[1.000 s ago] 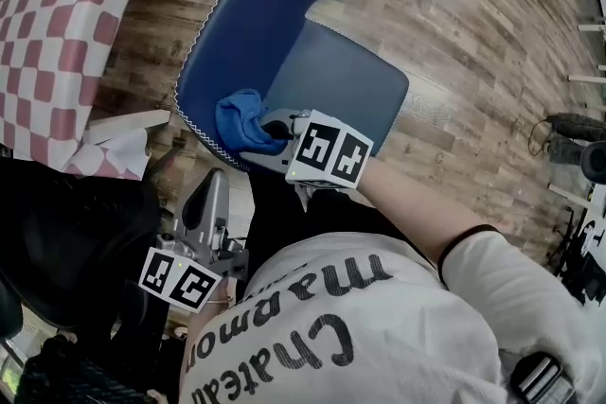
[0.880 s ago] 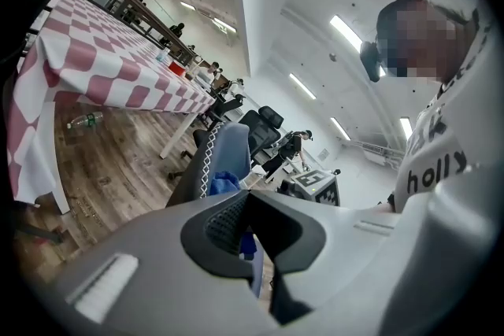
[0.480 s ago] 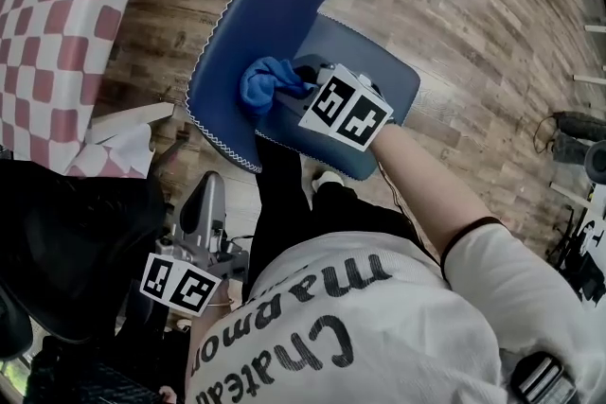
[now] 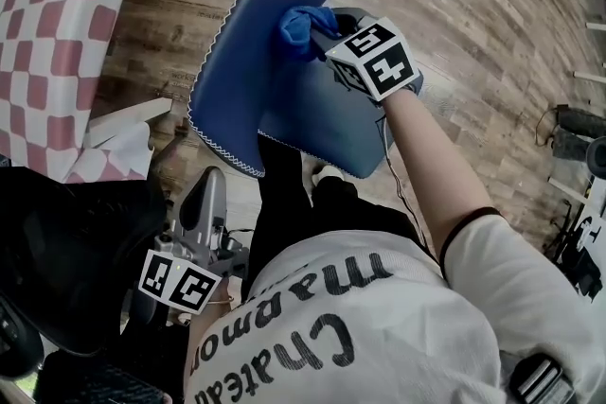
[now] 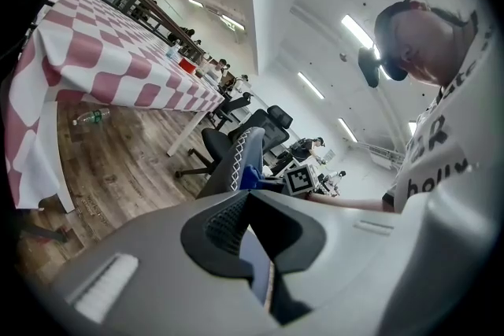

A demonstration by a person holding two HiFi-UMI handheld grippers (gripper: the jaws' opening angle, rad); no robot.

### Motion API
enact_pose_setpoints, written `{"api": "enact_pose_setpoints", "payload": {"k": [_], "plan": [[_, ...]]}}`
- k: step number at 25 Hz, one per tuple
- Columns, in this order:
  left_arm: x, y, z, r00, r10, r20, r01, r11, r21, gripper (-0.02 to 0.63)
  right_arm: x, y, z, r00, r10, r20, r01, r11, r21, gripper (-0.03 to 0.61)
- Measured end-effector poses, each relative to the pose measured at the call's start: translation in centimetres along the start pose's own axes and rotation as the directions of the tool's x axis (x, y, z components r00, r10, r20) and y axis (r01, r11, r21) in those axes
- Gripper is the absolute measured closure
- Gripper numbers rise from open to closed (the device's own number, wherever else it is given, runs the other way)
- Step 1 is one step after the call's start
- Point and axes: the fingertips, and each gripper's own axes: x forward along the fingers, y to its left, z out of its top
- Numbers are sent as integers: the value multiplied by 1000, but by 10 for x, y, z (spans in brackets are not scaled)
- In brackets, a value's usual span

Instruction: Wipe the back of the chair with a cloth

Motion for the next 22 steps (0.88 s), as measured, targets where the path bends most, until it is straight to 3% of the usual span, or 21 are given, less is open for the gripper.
{"api": "enact_pose_setpoints", "payload": {"k": [5,11,16,22], "plan": [[2,1,-2,1000,-6,-14,6,1000,-2,609,-6,-46,1,992,-127,19,122,976,178,500],[2,1,-1,1000,-8,-16,8,1000,2,609,-23,-97,-2,959,-281,39,240,878,414,499],[0,0,-1,1000,-7,-14,7,1000,2,609,-41,-125,-3,915,-402,38,338,815,471,500],[0,-6,-3,1000,-13,-12,13,1000,8,609,-60,-126,-5,887,-461,37,397,799,453,500]]}}
